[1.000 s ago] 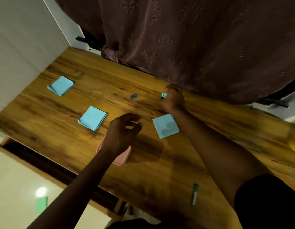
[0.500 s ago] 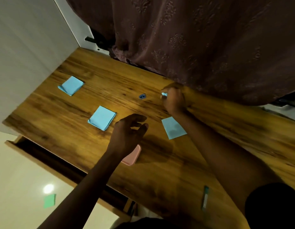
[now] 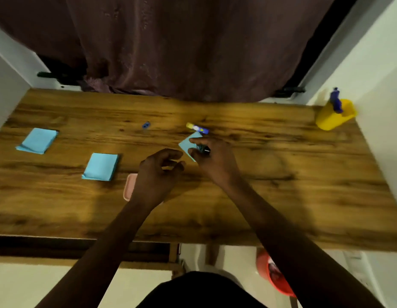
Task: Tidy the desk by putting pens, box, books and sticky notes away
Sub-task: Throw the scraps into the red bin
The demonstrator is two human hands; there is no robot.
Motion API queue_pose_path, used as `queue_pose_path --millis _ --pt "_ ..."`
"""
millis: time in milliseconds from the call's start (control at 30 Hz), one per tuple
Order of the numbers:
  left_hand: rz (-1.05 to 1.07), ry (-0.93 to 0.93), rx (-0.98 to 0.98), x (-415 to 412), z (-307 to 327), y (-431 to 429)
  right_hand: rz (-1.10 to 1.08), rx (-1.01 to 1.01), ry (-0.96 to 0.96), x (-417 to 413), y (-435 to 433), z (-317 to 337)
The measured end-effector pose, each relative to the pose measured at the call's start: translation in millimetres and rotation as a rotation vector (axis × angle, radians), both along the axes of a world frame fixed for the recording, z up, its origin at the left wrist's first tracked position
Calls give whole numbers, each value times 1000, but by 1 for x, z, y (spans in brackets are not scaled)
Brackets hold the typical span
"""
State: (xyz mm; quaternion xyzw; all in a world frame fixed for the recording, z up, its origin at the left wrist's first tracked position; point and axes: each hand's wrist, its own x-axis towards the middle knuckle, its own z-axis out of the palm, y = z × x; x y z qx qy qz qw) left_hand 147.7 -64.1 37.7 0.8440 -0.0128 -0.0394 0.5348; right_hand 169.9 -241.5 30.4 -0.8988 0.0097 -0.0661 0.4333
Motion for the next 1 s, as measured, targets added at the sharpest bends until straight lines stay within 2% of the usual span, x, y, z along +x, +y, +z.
queue_pose_path --millis 367,567,800,1000 --pt "-319 19 2 -66 -3 -86 -369 345 26 -163 -84 -8" --pt "-467 -65 7 -110 -12 -144 -562 425 0 -242 -137 -27" --pt "-591 -35 35 -167 -26 -228 -750 413 22 -329 -206 -35" --pt "-676 10 65 -216 -53 -279 -888 294 185 -395 -256 -69"
